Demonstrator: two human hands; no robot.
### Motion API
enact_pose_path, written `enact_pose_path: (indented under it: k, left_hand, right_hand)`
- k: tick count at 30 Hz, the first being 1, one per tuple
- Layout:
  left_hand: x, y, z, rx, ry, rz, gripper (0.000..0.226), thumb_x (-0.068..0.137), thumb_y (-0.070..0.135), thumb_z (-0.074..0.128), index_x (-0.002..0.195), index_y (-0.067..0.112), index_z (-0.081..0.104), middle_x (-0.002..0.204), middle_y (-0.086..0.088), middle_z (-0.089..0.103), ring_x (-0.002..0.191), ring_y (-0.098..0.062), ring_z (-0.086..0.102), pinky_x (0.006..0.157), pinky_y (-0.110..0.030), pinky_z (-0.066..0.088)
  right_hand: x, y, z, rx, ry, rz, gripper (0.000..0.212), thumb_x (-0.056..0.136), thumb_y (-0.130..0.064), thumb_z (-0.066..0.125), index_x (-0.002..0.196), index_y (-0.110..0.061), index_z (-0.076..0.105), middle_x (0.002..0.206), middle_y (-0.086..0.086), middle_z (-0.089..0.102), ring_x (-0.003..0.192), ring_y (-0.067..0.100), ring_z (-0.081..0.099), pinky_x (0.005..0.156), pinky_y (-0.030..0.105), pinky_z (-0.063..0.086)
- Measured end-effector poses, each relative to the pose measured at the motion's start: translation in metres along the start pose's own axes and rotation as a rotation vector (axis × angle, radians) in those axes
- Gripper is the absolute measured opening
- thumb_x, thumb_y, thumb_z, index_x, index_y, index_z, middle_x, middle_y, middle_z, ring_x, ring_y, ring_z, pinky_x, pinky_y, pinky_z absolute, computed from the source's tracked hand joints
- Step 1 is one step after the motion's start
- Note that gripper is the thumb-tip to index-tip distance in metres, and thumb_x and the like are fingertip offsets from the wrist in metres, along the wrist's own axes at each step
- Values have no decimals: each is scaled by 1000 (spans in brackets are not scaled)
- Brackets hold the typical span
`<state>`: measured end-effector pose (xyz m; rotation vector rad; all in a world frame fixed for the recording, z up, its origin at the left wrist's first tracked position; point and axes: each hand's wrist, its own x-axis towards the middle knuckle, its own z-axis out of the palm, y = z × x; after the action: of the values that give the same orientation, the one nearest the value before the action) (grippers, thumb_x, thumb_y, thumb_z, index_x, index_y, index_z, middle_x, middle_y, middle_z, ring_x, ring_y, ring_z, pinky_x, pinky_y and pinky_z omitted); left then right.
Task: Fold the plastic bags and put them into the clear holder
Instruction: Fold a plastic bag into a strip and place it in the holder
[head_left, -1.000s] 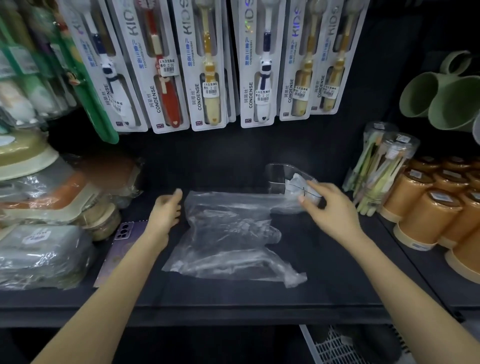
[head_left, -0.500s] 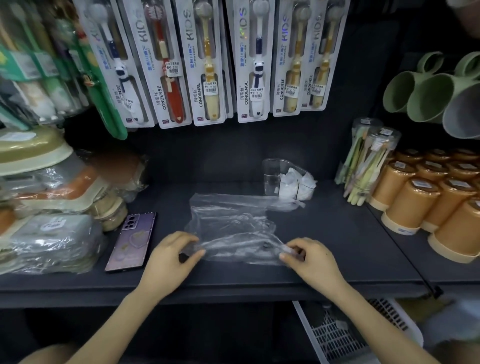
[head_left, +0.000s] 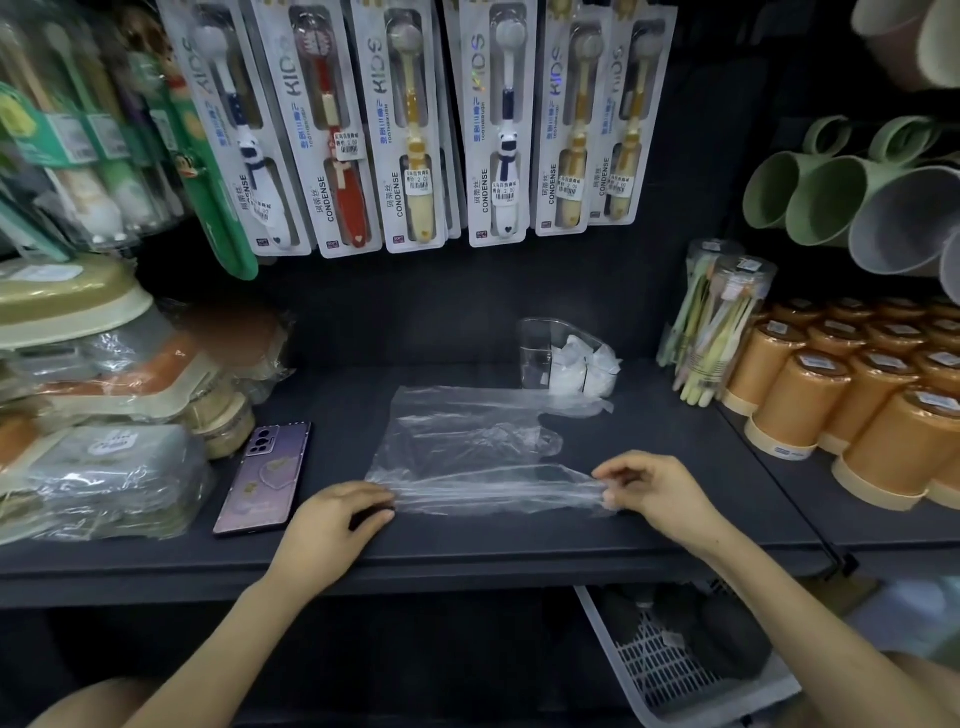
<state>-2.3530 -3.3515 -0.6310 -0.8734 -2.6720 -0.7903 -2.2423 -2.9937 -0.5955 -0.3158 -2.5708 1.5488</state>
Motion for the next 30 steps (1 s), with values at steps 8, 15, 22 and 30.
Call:
enact_pose_path:
  k: [8, 15, 22, 30]
  left_hand:
    - [6, 0, 2, 94, -15, -9, 16, 76, 24, 82, 90, 15, 78, 94, 5, 73, 87, -18, 68, 85, -23, 43]
    - [7, 13, -1, 134, 15, -13, 49, 84, 54, 43, 78, 19, 77, 77, 7, 70, 69, -17, 65, 64, -25, 50]
    - [19, 22, 4, 141, 50, 58, 46, 90, 38, 38, 96, 11, 75, 92, -3, 71, 83, -28, 65, 77, -36, 51]
    - [6, 40, 26, 229, -258, 63, 92, 86, 71, -3, 144, 16, 42, 150, -2, 39, 142, -22, 33, 115, -34, 21]
  right_hand:
    - [-7, 1, -11, 275, -30, 82, 21, 84, -7, 70, 104, -13, 69, 77, 1, 63, 67, 10, 56, 60, 19, 45]
    - [-8, 8, -6, -46, 72, 85, 20, 86, 0, 66, 94, -18, 69, 87, 3, 68, 73, 12, 60, 70, 23, 49]
    - [-13, -16, 21, -801, 323, -121, 27, 87, -36, 61, 112, -28, 71, 120, -6, 62, 115, 27, 50, 92, 42, 36]
    - [-15, -6, 61, -830, -70, -371, 63, 93, -49, 18, 140, -21, 49, 147, 3, 44, 138, 25, 38, 113, 41, 24]
